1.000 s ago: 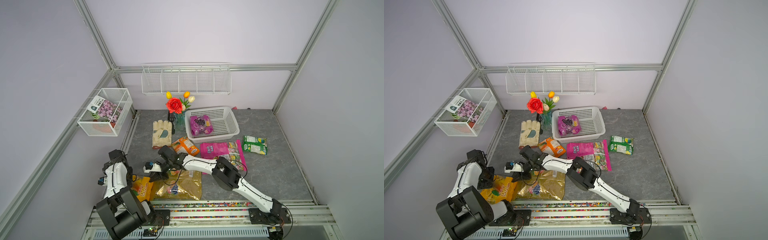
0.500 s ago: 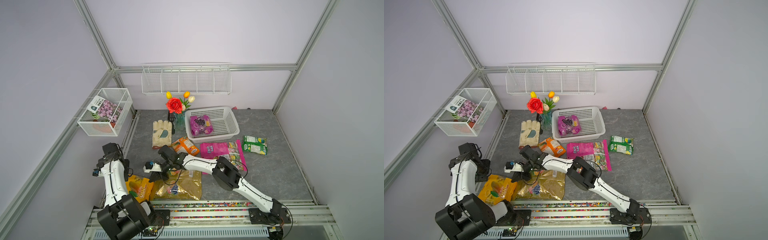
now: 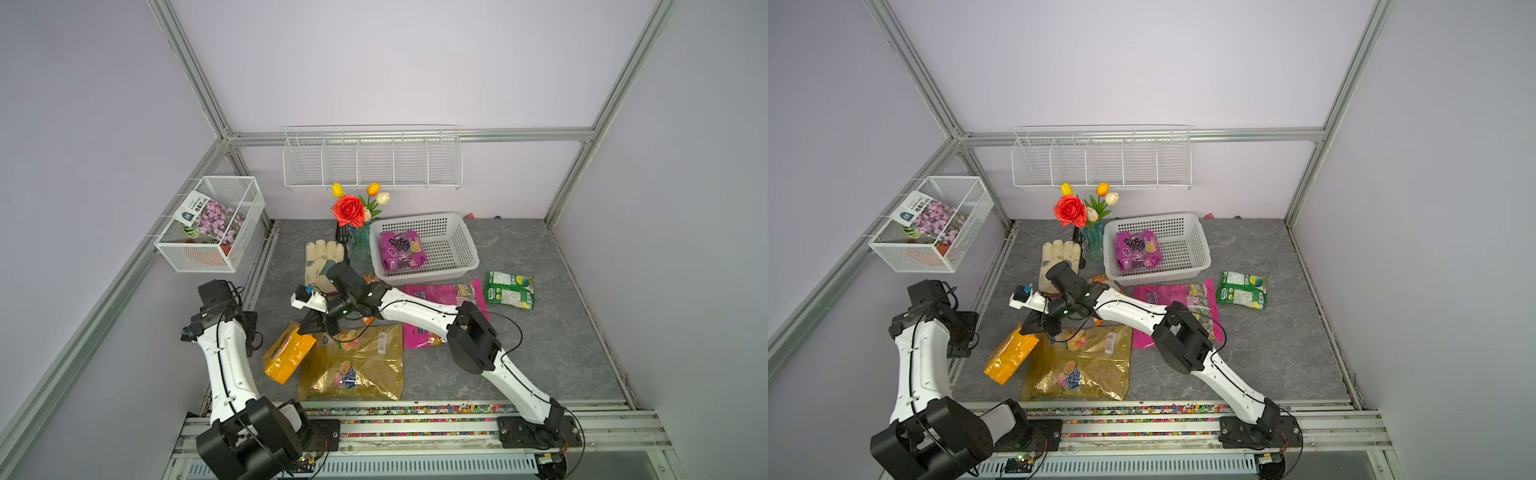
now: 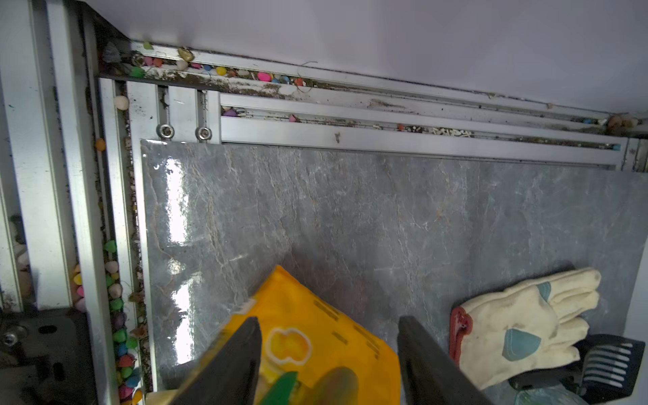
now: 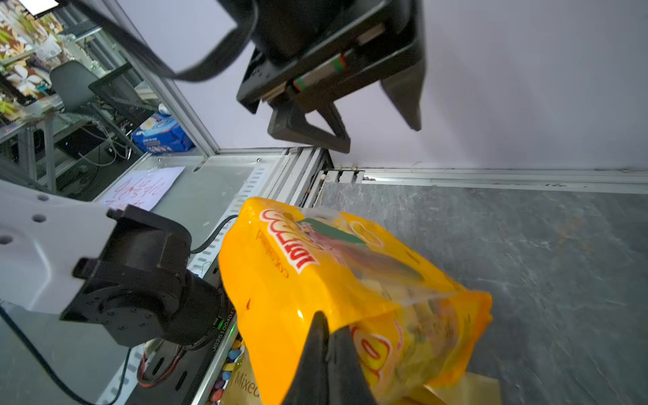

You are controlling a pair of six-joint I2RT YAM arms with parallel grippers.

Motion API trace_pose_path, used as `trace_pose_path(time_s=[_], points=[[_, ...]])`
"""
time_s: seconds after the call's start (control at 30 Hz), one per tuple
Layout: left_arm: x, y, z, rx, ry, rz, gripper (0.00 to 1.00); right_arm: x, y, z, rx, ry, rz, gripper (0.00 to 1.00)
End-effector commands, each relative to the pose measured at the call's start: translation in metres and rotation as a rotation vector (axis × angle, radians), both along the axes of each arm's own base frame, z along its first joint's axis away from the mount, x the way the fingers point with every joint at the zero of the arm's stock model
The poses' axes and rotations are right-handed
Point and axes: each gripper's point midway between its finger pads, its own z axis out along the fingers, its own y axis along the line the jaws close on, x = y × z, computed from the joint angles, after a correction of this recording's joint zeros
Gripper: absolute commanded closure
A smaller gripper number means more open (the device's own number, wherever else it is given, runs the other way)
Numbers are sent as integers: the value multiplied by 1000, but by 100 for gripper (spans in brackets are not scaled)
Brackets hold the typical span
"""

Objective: Put the candies in the basket
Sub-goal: Pick up the candy at the center of the board, then place the candy at the center of the board.

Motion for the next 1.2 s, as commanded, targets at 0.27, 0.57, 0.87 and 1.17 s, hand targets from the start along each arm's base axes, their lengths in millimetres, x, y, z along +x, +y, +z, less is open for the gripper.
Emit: trace_pose_path(time_s=[0.27, 0.57, 0.87, 1.17], points=[[45, -55, 6, 20, -64, -339, 31, 30, -61, 74, 84, 97, -207, 100], [70, -110, 7, -70, -142, -582, 31, 37, -124, 93, -49, 18, -428, 100], [84, -191, -2, -150, -93, -876, 30, 33, -235, 108, -181, -199, -750, 100], [83, -254, -12, -167, -89, -1017, 30, 65, -366, 115, -287, -225, -1113, 100]])
